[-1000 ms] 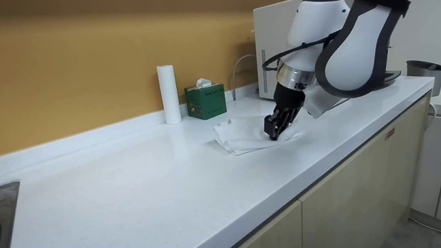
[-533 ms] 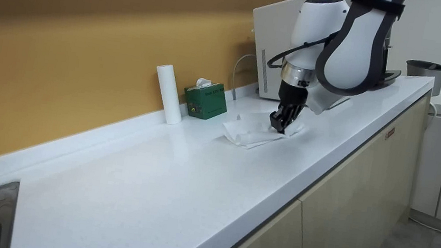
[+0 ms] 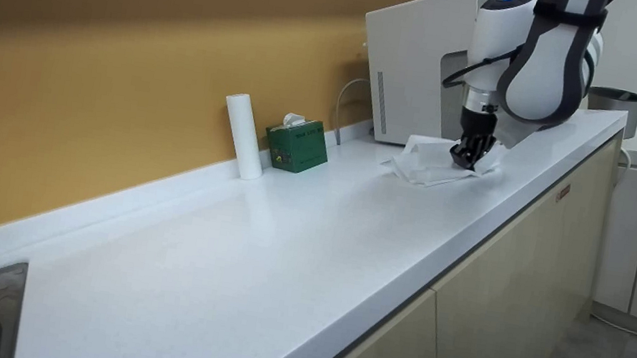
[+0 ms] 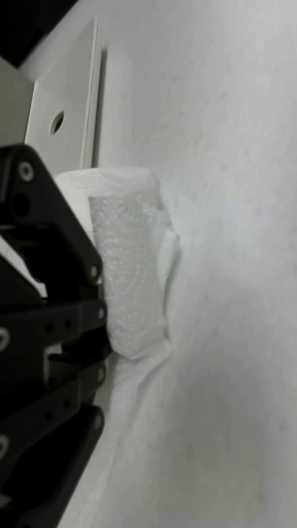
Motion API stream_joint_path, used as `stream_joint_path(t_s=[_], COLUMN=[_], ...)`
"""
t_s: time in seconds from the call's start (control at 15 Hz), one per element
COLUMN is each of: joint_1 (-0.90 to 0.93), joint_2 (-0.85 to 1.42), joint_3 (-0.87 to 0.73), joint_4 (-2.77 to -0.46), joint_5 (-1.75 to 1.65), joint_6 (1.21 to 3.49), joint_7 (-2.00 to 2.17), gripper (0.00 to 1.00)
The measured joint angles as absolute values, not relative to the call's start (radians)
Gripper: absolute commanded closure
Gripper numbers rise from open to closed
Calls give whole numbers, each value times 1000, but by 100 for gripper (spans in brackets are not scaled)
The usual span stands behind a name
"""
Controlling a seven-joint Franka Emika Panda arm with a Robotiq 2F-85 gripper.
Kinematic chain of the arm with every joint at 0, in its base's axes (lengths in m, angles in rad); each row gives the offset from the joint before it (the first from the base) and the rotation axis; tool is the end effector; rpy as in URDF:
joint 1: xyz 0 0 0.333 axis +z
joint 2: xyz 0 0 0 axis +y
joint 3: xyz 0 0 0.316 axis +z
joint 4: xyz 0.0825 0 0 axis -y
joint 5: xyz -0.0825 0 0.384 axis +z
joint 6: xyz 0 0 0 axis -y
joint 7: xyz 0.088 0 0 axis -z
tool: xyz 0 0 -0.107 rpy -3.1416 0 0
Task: Wipe the counter with the tissue
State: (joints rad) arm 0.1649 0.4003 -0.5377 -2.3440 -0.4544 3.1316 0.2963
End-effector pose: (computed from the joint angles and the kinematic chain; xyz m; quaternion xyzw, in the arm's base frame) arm 0.5185 -0.1643 0.2229 0.9688 -0.0655 0.1860 0.1502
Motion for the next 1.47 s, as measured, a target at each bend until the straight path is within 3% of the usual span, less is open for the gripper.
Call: stream_joint_path(t_s=[0.33,1.07,1.47], joint_1=[233,29,19], joint_2=[366,138,140], joint_3=[-594,-31,-23], joint_4=[-2377,-2528,-2523], joint_5=[-441,-44,-109], joint_6=[3020,2772,2762], joint_7=[243,-230,-178], gripper=[98,98,98])
